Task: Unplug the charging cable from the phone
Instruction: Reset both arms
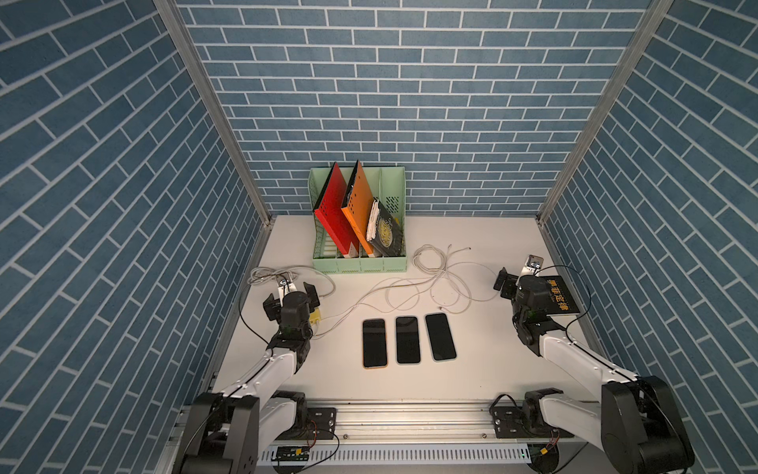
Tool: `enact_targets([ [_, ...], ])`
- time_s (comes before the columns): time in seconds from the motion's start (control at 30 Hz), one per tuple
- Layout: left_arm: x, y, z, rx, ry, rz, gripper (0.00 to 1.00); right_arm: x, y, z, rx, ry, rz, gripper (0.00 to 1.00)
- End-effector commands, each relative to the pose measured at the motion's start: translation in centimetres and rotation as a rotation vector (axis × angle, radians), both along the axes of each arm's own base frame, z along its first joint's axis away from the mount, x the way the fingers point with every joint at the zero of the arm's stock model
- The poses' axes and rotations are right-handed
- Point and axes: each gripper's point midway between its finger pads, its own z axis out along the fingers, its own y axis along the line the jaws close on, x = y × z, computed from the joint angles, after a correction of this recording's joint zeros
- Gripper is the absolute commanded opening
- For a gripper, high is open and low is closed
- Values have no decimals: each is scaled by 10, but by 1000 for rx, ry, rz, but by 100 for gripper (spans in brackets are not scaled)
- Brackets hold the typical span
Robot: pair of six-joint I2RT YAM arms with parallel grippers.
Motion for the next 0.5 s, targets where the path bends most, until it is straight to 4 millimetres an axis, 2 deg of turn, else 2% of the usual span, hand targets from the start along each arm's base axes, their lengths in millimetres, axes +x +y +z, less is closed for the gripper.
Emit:
enact_targets([
  [0.0, 22, -5, 37, 5, -211, -33, 100, -4, -14, 20, -29, -135, -36, 99],
  [0.07, 24, -4, 27, 11, -197, -31, 100, -9, -24, 14, -55, -130, -65, 100],
  [0.13, 23, -6, 27, 18, -229, -43, 100, -12, -30, 11, -80, -131, -79, 99],
  [0.37, 14, -11, 24, 40, -296, -87, 100, -20, -29, -4, -82, -156, -42, 100],
  [0.47, 15, -17, 19, 47, -284, -123, 100, -22, -29, -7, -87, -177, -37, 100],
])
